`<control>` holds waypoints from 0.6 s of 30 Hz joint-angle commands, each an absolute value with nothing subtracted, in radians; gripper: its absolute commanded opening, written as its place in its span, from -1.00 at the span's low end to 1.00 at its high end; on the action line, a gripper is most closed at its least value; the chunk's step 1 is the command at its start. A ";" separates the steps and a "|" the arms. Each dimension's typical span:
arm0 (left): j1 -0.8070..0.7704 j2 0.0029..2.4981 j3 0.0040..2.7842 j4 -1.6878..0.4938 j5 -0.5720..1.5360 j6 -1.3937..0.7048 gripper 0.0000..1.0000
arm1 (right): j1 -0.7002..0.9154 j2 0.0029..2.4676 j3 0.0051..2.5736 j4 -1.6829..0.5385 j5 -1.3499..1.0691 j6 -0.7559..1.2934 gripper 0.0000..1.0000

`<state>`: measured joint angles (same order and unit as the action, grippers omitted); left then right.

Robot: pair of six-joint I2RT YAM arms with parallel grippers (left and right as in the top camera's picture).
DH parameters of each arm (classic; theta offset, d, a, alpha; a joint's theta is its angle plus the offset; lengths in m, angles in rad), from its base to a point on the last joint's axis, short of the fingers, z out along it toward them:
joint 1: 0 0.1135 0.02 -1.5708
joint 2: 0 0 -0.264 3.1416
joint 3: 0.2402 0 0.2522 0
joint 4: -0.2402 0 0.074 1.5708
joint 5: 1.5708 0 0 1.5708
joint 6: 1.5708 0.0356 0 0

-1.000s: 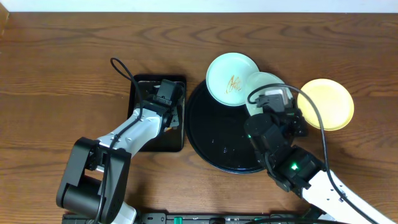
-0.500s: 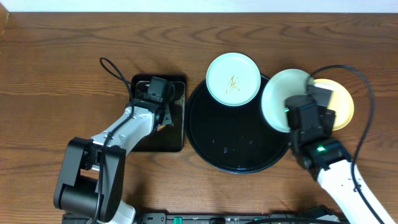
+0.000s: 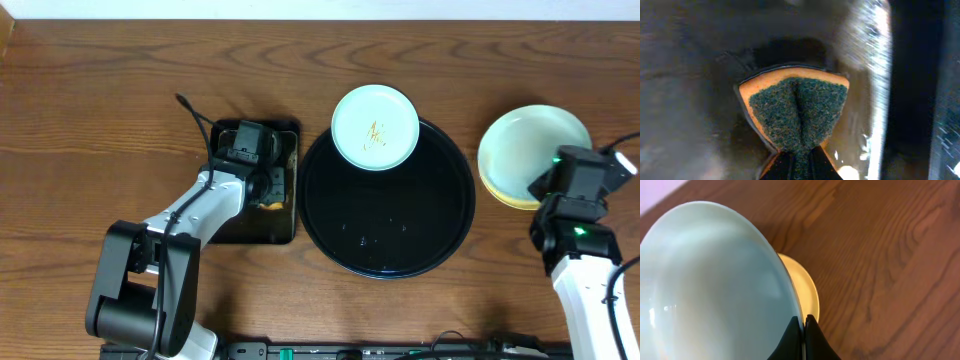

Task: Clean dirty plates on tray and stack at the side
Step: 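Lift the pale green plate with the right gripper and carry it right, then lower the pale green plate onto the yellow plate and release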

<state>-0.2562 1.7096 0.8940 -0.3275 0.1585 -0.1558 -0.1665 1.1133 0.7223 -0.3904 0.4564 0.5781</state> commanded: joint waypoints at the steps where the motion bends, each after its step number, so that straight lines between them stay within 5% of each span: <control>1: -0.258 1.726 0.887 -0.335 0.274 -0.071 -0.85 | -0.218 1.140 0.721 -0.362 0.375 0.616 -0.98; 4: -0.258 1.726 0.887 -0.336 0.207 -0.072 -0.83 | -0.230 1.172 0.721 -0.337 0.369 0.616 -0.91; 6: -0.258 1.726 0.887 -0.340 0.147 -0.085 -0.84 | -0.230 1.190 0.721 -0.324 0.361 0.616 -0.35; 8: -0.258 1.726 0.887 -0.343 0.106 -0.103 -0.67 | -0.229 1.204 0.721 -0.323 0.326 0.616 0.00; 11: -0.258 1.726 0.887 -0.342 0.102 -0.141 -0.53 | -0.228 1.215 0.721 -0.329 0.210 0.583 0.06; 13: -0.258 1.726 0.887 -0.343 0.117 -0.142 -0.84 | -0.227 1.216 0.721 -0.338 0.099 0.553 0.03; 17: -0.258 1.726 0.887 -0.350 0.122 -0.142 -0.85 | -0.210 1.216 0.721 -0.381 -0.119 0.501 0.02; 18: -0.258 1.726 0.887 -0.350 0.121 -0.142 -0.72 | -0.204 1.216 0.721 -0.396 -0.160 0.486 0.03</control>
<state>-0.2592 1.7096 0.8940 -0.3374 0.1471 -0.1318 -0.2184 1.2110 0.7223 -0.3733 0.0574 0.5503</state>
